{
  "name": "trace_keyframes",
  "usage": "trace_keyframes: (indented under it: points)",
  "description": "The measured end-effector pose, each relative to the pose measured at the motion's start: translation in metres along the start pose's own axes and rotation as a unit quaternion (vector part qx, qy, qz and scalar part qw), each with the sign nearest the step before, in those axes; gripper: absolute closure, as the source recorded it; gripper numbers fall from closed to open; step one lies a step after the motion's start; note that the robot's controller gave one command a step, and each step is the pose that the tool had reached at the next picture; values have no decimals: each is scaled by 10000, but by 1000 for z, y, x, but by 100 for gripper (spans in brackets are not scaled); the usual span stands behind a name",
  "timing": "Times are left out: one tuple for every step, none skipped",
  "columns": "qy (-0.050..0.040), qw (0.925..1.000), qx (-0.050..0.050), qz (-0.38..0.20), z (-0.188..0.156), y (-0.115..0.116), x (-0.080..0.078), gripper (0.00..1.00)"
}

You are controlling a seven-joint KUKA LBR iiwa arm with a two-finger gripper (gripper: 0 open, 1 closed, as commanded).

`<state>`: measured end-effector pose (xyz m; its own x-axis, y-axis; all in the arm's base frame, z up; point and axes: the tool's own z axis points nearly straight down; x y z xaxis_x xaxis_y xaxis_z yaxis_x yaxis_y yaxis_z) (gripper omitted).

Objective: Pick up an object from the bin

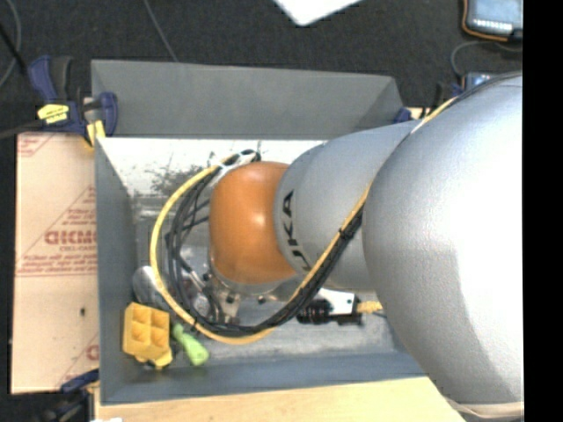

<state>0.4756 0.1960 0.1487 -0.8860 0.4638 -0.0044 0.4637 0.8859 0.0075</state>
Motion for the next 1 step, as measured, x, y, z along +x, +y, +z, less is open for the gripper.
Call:
trace_keyframes:
  points:
    - [-16,10000,-19,-6,-16,1,-1,100]
